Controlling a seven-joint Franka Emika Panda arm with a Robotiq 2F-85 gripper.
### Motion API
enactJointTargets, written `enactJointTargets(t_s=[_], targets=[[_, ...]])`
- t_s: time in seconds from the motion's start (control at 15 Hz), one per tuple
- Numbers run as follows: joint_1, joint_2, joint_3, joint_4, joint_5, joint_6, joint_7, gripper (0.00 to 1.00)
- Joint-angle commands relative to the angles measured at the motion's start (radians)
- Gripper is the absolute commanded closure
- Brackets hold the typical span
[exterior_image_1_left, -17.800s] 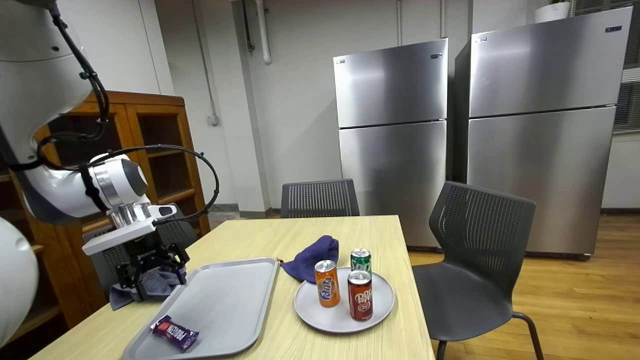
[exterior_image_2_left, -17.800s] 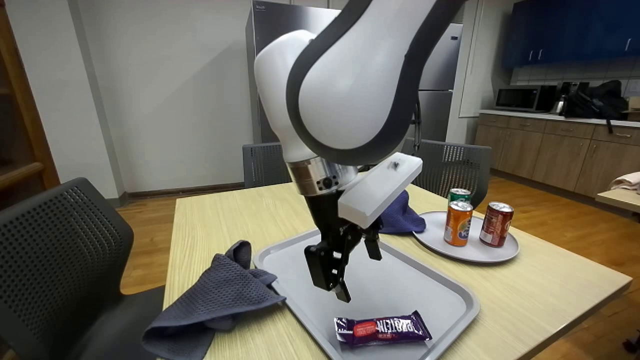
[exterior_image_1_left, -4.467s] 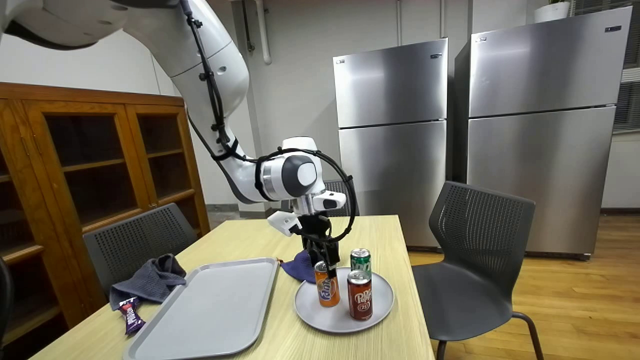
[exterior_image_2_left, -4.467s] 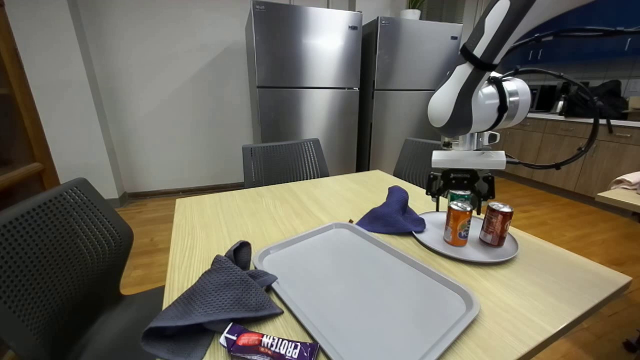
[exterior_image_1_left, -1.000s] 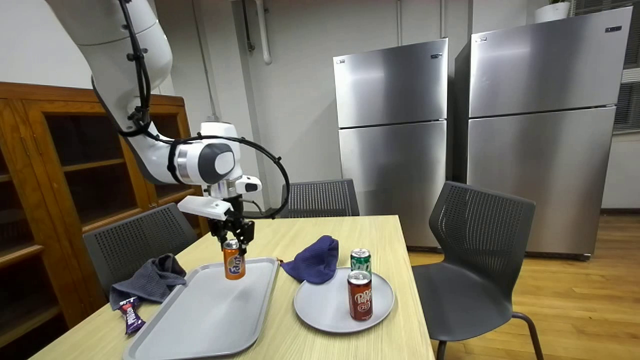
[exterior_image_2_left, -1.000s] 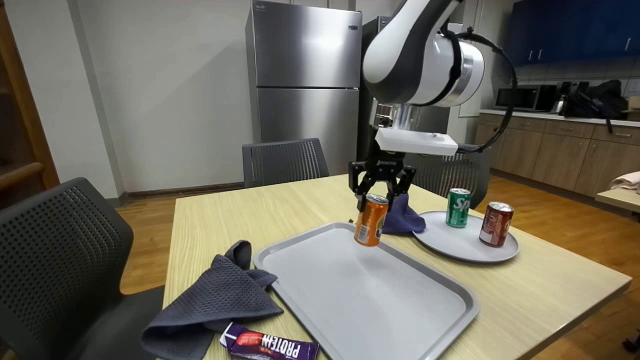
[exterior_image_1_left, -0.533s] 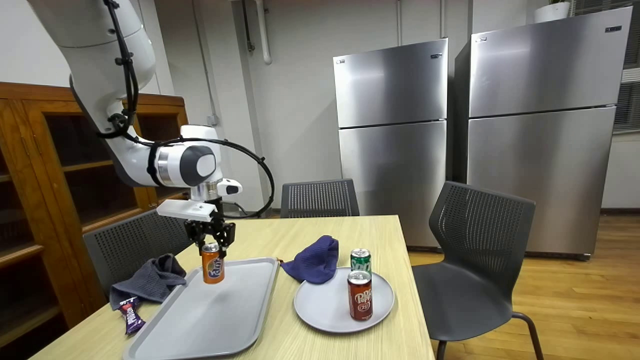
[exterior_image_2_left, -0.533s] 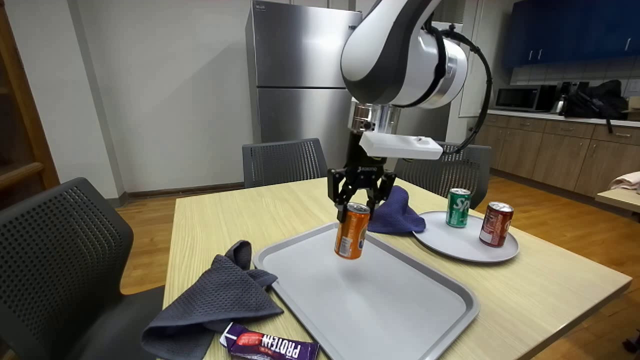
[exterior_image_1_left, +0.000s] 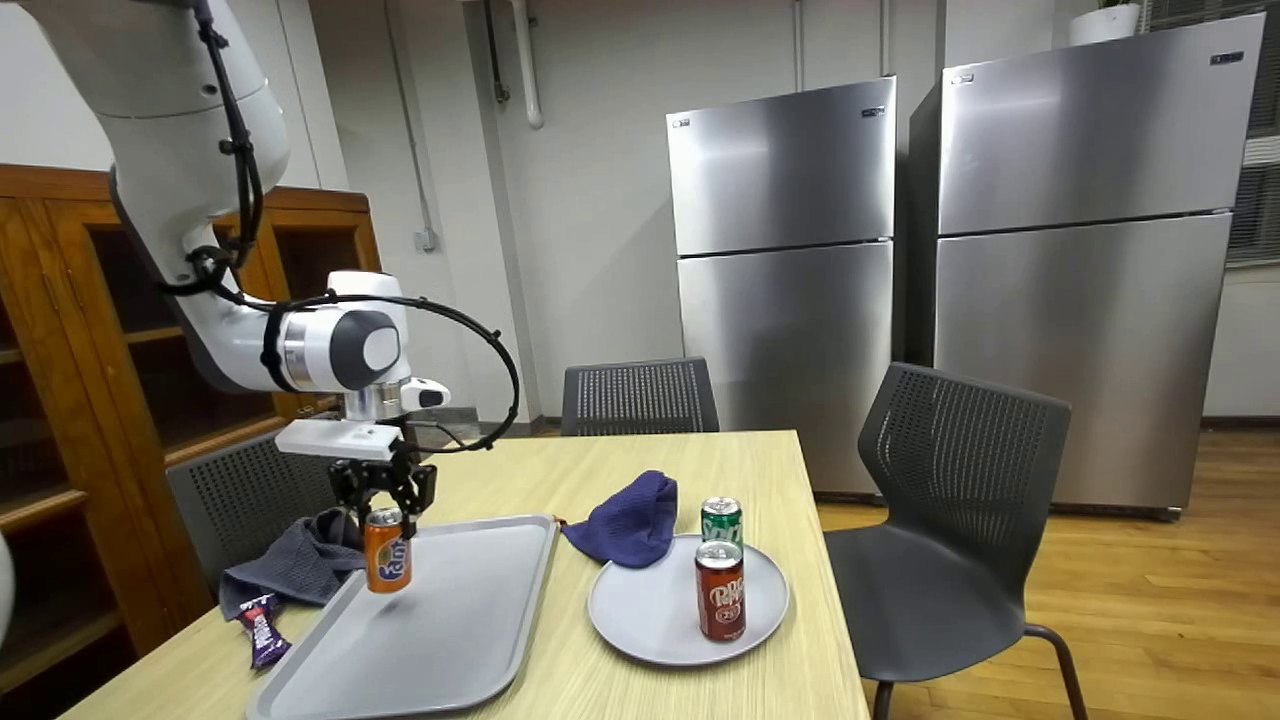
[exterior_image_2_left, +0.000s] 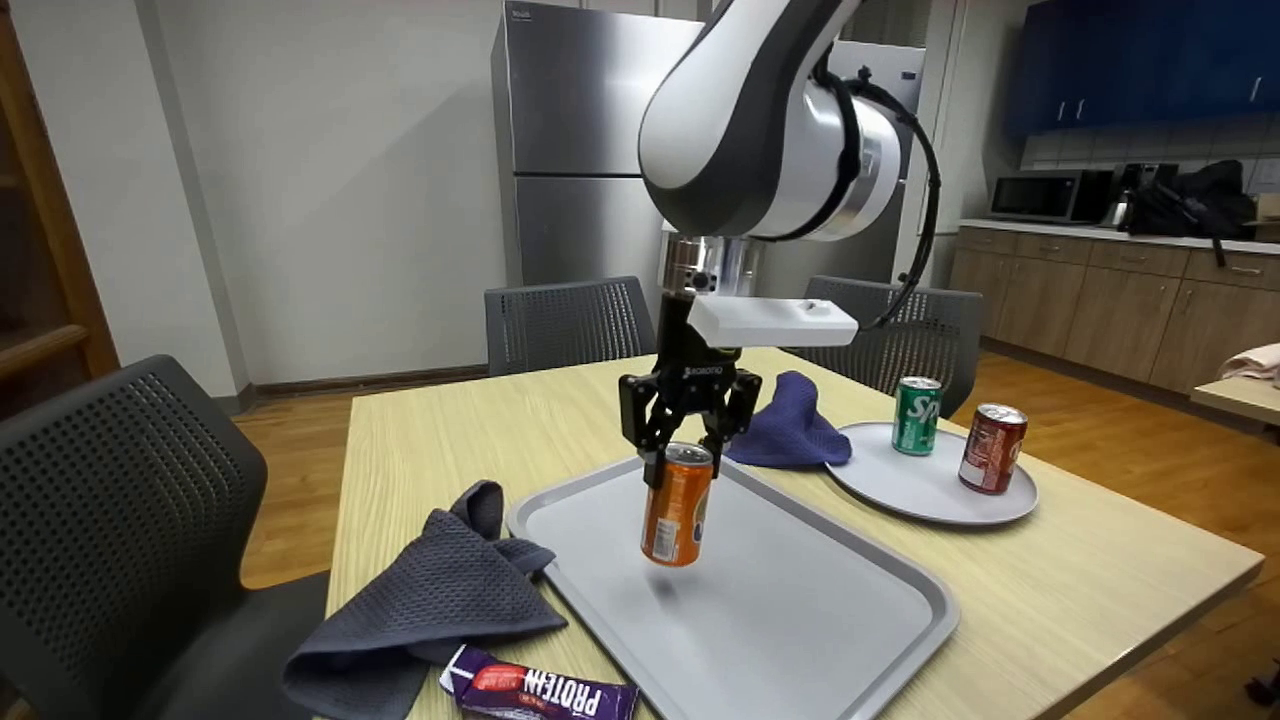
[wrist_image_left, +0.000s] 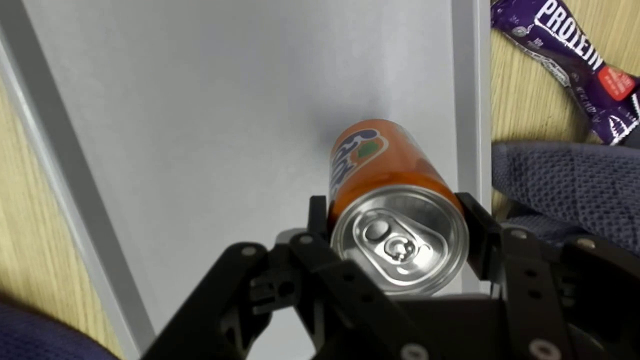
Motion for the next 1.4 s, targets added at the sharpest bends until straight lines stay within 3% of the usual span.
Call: enactJointTargets(t_s=[0.0,1.33], targets=[[0.018,0.026,-0.004,0.030,-0.038,-0.018,-0.005,0.62],[0.053,0.071,-0.035,0.032,-0.124,0.076,0.027,0.62]])
